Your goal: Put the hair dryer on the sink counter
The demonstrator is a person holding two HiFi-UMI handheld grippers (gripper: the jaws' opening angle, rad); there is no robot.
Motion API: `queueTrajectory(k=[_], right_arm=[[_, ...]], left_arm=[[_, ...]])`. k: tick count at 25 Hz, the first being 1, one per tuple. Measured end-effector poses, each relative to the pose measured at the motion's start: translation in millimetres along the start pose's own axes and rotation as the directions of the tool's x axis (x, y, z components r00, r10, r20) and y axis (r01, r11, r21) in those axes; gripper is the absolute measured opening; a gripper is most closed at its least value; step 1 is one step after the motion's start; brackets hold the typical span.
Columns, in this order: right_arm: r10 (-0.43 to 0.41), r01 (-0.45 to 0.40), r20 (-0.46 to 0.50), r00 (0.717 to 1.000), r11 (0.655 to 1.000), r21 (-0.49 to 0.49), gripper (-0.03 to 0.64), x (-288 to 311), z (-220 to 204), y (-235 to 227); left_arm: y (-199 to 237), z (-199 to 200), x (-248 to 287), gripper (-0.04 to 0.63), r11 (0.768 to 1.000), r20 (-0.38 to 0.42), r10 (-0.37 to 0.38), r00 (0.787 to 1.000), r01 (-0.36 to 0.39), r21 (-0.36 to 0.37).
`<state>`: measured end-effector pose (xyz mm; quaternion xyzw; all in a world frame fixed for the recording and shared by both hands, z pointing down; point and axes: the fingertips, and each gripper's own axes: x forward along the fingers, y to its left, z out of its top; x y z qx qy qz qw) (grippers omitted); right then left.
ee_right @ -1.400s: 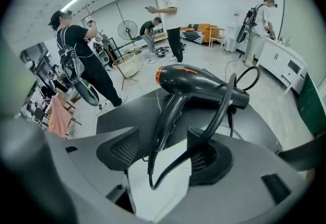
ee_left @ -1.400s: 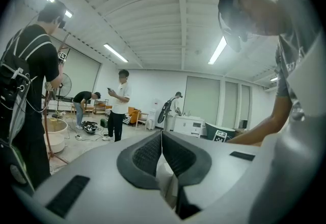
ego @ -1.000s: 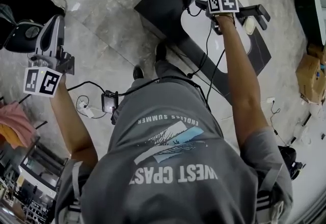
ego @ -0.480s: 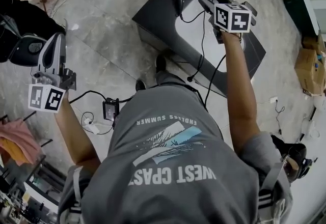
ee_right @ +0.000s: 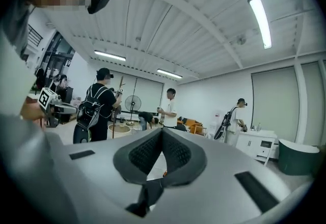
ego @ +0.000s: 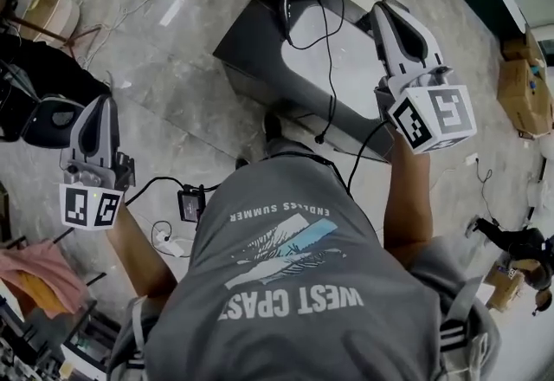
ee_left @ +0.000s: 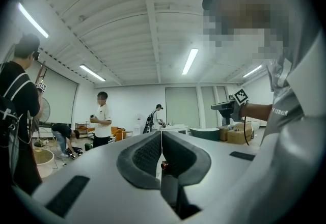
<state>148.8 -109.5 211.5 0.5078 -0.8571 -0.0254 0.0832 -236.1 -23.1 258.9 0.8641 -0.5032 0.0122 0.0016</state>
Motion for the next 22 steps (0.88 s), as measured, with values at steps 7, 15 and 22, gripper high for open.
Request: queueTrajectory(k=[7,15,22], right_arm=[[-0.049,0.049,0.036,0.998,0.999,-0.009,0.028,-52,17,2],[-0.088,0.088,0.03,0.996,0.996,0.002,0.028,-83,14,2],[-0.114,0.114,0.008,0.993,0.993,0.008,0.028,-98,8,-1]], left_arm=[[-27,1,3,0.02,0.997,0.005,-0.081,0.997,0.081,0.017],[-45,4,-3,0.02,0.993,0.014,-0.117,0.993,0.117,0.015],[-51,2,-8,0.02,0.992,0.014,-0.127,0.992,0.127,0.001]])
